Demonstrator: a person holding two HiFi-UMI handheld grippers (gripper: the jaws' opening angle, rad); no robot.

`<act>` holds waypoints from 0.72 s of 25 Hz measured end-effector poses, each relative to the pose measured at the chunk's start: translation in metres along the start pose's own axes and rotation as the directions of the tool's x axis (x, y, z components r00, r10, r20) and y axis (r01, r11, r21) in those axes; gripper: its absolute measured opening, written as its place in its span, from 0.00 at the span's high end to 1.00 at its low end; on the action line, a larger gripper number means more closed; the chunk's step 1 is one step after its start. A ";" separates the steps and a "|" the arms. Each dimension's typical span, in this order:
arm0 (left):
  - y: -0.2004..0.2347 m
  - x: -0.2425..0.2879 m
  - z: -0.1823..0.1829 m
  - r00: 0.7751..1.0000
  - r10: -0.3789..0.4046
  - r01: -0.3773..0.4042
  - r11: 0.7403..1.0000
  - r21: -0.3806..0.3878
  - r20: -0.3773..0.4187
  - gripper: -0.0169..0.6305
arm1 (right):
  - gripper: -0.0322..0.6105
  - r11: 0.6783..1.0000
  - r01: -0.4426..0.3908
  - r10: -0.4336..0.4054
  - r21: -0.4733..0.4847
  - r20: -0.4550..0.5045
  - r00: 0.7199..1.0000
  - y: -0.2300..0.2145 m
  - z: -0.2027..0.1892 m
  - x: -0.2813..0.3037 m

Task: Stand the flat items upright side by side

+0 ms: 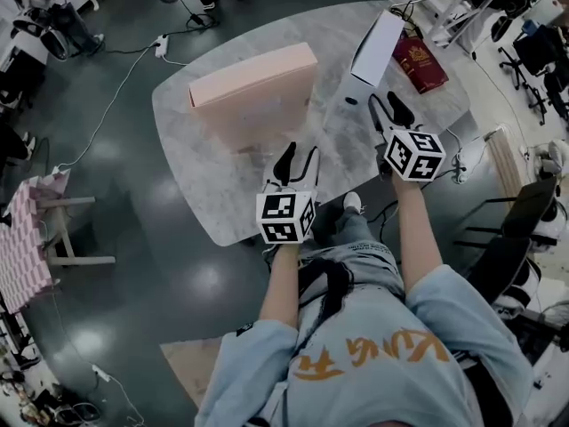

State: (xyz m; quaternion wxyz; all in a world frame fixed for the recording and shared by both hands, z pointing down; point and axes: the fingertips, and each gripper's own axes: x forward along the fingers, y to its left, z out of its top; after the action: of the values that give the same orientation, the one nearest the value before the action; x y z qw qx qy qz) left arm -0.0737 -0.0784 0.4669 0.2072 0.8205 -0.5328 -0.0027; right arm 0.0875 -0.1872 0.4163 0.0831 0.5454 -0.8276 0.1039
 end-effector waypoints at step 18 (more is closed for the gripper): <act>0.073 -0.029 -0.009 0.991 0.132 -0.130 0.988 -0.086 0.017 0.69 | 0.26 0.991 0.131 -0.128 0.032 -0.087 0.988 0.023 -0.029 0.032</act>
State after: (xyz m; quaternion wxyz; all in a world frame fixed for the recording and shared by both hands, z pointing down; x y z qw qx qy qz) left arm -0.1480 -0.0750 0.4944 0.2353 0.7742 -0.5871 -0.0211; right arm 0.0547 -0.1997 0.4504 0.1144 0.5945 -0.7841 0.1369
